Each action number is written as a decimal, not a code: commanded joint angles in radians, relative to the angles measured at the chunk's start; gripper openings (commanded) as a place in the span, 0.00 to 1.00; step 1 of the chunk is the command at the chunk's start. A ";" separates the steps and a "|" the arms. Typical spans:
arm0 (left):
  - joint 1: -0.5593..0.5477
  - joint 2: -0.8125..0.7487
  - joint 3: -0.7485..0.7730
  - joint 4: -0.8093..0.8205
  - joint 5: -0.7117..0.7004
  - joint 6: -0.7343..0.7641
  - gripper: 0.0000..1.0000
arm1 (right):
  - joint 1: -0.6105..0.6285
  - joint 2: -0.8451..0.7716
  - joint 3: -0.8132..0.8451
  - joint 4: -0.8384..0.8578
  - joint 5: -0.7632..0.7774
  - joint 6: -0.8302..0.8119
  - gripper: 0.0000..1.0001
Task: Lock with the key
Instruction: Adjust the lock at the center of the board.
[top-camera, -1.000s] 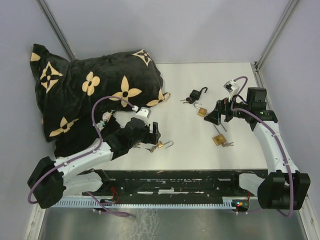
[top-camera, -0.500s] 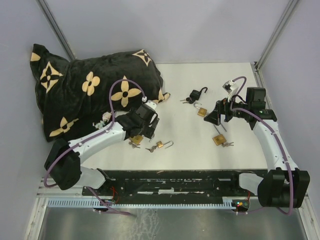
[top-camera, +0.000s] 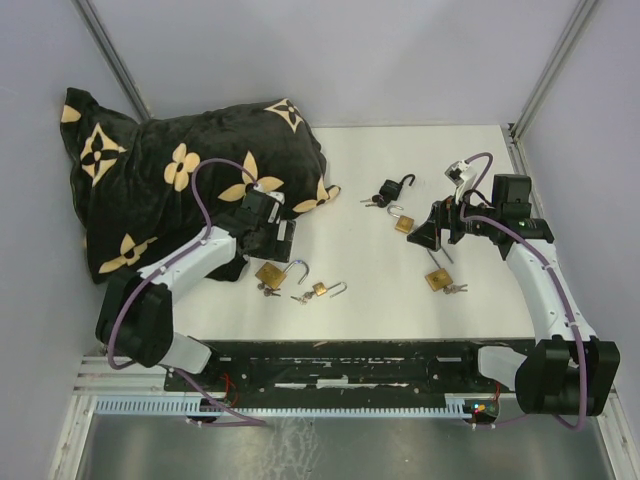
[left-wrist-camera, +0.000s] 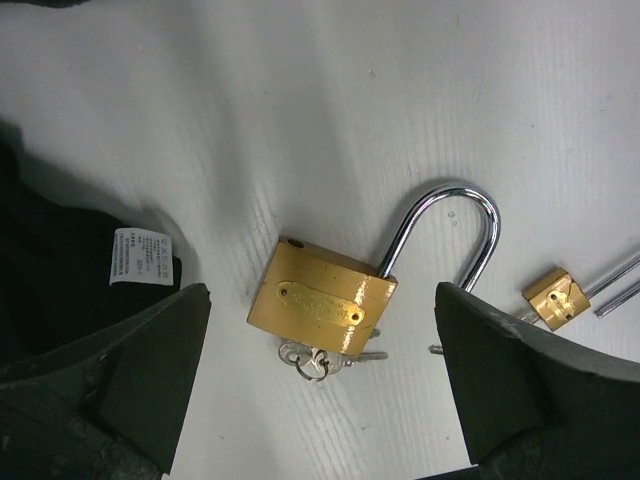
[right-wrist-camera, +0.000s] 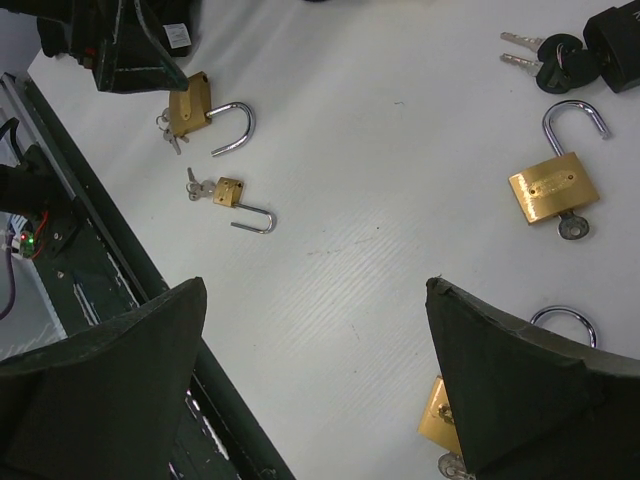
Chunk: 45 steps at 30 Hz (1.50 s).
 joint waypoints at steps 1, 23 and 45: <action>0.043 0.052 -0.010 0.059 0.092 -0.050 0.99 | 0.003 -0.008 0.028 0.031 -0.029 0.005 0.99; 0.054 -0.011 -0.270 0.303 0.248 -0.270 0.85 | 0.017 0.004 0.038 0.006 -0.013 -0.017 0.99; 0.026 -0.117 -0.423 0.477 0.335 -0.401 0.63 | 0.134 0.172 -0.025 0.164 -0.135 0.176 0.99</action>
